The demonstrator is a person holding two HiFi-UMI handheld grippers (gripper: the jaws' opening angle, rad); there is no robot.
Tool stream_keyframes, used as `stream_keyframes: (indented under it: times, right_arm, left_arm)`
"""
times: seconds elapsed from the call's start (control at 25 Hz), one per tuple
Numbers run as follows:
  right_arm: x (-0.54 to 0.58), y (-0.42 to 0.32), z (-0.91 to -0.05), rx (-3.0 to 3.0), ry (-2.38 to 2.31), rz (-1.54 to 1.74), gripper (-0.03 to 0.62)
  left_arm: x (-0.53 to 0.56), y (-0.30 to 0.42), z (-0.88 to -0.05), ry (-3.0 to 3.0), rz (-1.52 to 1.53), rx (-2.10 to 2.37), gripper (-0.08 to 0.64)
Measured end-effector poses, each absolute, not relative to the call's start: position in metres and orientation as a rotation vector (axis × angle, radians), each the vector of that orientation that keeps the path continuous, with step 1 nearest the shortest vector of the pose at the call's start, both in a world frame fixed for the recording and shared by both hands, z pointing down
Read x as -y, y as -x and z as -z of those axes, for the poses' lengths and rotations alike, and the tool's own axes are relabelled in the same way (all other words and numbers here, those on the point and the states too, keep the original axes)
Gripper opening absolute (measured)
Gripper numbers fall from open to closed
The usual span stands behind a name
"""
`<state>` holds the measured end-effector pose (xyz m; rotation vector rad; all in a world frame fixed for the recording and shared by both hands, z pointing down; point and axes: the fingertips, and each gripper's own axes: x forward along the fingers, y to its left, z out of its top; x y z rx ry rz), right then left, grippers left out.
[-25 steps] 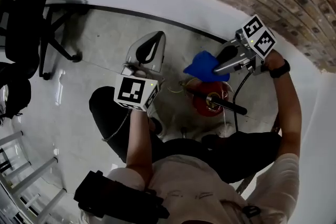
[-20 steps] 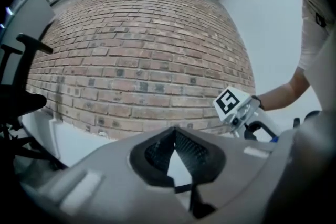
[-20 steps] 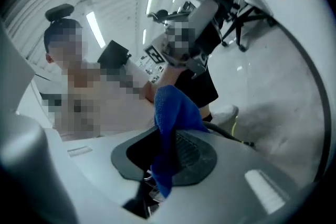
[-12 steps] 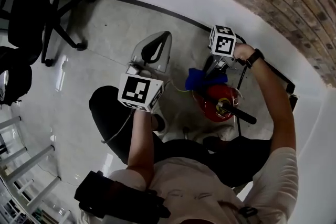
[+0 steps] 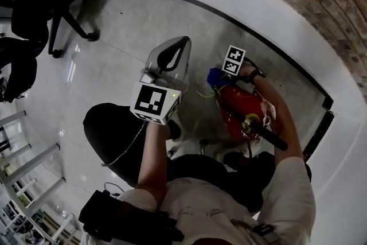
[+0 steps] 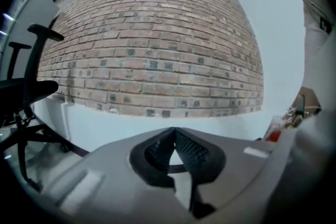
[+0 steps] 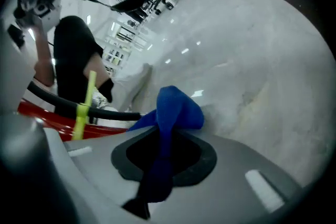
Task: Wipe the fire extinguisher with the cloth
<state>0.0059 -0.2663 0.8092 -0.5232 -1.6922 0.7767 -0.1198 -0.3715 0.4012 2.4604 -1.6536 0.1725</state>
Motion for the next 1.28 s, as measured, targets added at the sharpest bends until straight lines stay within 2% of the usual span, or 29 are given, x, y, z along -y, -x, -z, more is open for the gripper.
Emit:
stream_keyframes:
  times: [0.16, 0.32, 0.44, 0.64, 0.8, 0.92, 1.0, 1.12, 1.28]
  right_arm:
    - [0.279, -0.023, -0.854, 1.702, 0.324, -0.579, 0.061]
    - [0.311, -0.03, -0.818, 1.84, 0.156, -0.557, 0.061]
    - [0.357, -0.039, -0.734, 2.103, -0.075, -0.657, 0.061]
    - [0.409, -0.108, -0.553, 2.479, -0.537, -0.622, 0.061]
    - [0.388, -0.162, -0.403, 2.657, -0.917, -0.372, 0.063]
    - [0.345, -0.19, -0.323, 2.665, -1.148, -0.166, 0.063]
    - [0.322, -0.2, -0.303, 2.686, -1.232, -0.103, 0.063]
    - [0.306, -0.203, -0.316, 2.75, -1.27, -0.117, 0.063]
    - [0.248, -0.178, -0.325, 2.794, -1.304, -0.202, 0.063]
  left_arm:
    - [0.365, 0.111, -0.408, -2.472, -0.226, 1.632, 0.0]
    - [0.362, 0.102, -0.389, -2.499, -0.177, 1.615, 0.0]
    - [0.351, 0.097, -0.371, -2.529, -0.146, 1.621, 0.0]
    - [0.315, 0.07, -0.327, -2.621, -0.058, 1.579, 0.0]
    - [0.268, 0.06, -0.29, -2.69, 0.031, 1.564, 0.0]
    - [0.231, 0.05, -0.281, -2.713, 0.02, 1.556, 0.0]
    - [0.216, 0.035, -0.288, -2.712, -0.018, 1.559, 0.0]
    - [0.214, 0.009, -0.305, -2.7, -0.062, 1.583, 0.0]
    - [0.182, -0.009, -0.302, -2.71, -0.086, 1.572, 0.0]
